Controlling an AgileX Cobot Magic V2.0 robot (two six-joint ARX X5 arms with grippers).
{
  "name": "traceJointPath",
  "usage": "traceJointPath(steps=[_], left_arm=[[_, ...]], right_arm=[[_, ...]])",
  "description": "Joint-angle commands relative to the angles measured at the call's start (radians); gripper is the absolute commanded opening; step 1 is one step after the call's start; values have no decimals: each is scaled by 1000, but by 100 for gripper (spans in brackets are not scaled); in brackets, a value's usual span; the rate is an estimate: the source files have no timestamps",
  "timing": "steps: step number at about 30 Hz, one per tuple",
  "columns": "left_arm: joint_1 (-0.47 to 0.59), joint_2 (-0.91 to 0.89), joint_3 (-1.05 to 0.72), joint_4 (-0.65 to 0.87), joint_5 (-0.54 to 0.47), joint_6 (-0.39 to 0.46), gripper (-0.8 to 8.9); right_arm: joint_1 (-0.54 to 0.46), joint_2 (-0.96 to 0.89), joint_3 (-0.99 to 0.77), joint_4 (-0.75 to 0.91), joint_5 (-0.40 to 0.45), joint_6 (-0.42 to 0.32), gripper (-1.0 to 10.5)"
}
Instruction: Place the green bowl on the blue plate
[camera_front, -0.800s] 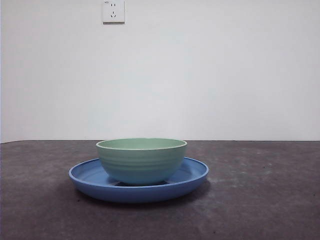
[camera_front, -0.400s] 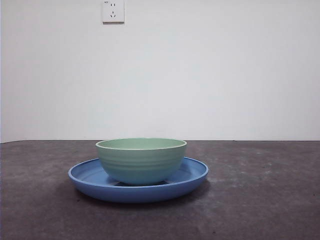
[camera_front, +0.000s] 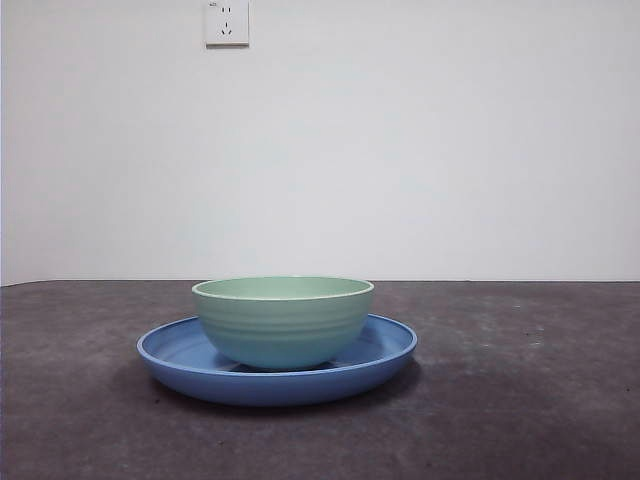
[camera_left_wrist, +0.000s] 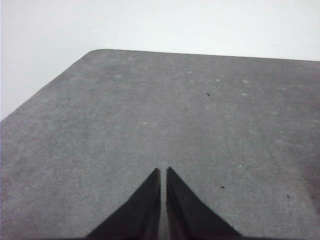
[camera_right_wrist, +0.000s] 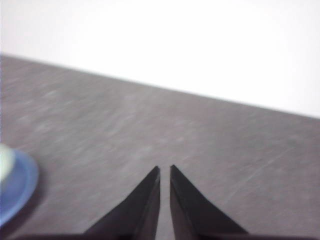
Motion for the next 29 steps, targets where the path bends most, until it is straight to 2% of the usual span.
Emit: traceJointPath(steps=[1, 4, 6, 10, 13, 19, 29], left_arm=[[2, -1, -20, -5, -1, 1, 19], [2, -1, -20, -5, -1, 1, 19], [2, -1, -20, -5, -1, 1, 19], [2, -1, -20, -5, -1, 1, 19], [2, -1, -20, -5, -1, 1, 19], [2, -1, -20, -5, -1, 1, 19], [2, -1, -20, -5, -1, 1, 19]], right_arm=[[1, -55, -156, 179, 89, 71, 30], [18, -91, -273, 291, 174, 129, 30], [39, -104, -327, 319, 235, 137, 30], [77, -115, -405, 352, 309, 157, 30], [93, -115, -403, 306, 348, 158, 30], [97, -115, -403, 209, 359, 158, 30], [98, -115, -403, 210, 349, 155, 30]])
